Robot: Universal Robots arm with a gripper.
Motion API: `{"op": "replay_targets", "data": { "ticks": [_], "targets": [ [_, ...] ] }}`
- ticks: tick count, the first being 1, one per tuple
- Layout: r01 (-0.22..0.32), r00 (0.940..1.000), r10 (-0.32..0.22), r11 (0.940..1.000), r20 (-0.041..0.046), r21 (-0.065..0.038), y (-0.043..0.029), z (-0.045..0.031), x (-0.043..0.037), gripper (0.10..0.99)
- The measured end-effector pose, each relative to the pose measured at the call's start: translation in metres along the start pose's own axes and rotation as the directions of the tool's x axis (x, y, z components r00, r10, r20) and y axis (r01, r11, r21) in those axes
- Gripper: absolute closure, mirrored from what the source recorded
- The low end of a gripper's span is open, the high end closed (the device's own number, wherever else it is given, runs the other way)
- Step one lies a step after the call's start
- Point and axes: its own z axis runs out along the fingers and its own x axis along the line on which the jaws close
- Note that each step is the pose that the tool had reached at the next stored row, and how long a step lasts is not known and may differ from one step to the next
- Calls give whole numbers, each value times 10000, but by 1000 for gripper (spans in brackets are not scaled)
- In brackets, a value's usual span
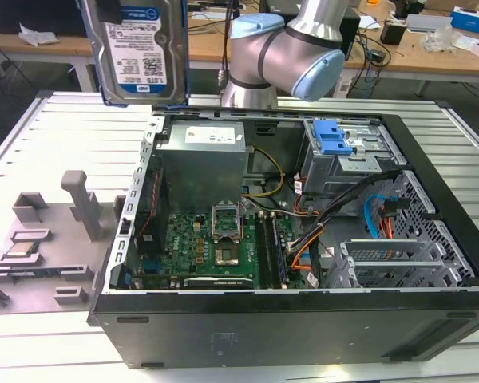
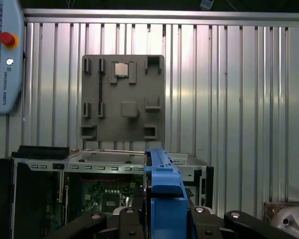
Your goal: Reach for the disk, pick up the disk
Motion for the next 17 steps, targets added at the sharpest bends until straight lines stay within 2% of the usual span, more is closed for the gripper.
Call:
{"op": "replay_targets", "data": {
  "ticks": [1,4,5,8,14,17],
  "targets": [
    [0,10000,0,10000,-1,0,-31,-1,0,718],
    [0,10000,0,10000,-4,-1,-199,-8,3,718],
    [-2,10000,2,10000,-5,-2,-226,-9,3,718],
    [-2,10000,2,10000,-6,-1,-383,-15,5,718],
    [-1,10000,1,10000,-14,-1,-564,-22,6,718],
    [-1,10000,1,10000,-15,-2,-597,-24,7,718]
  ]
}}
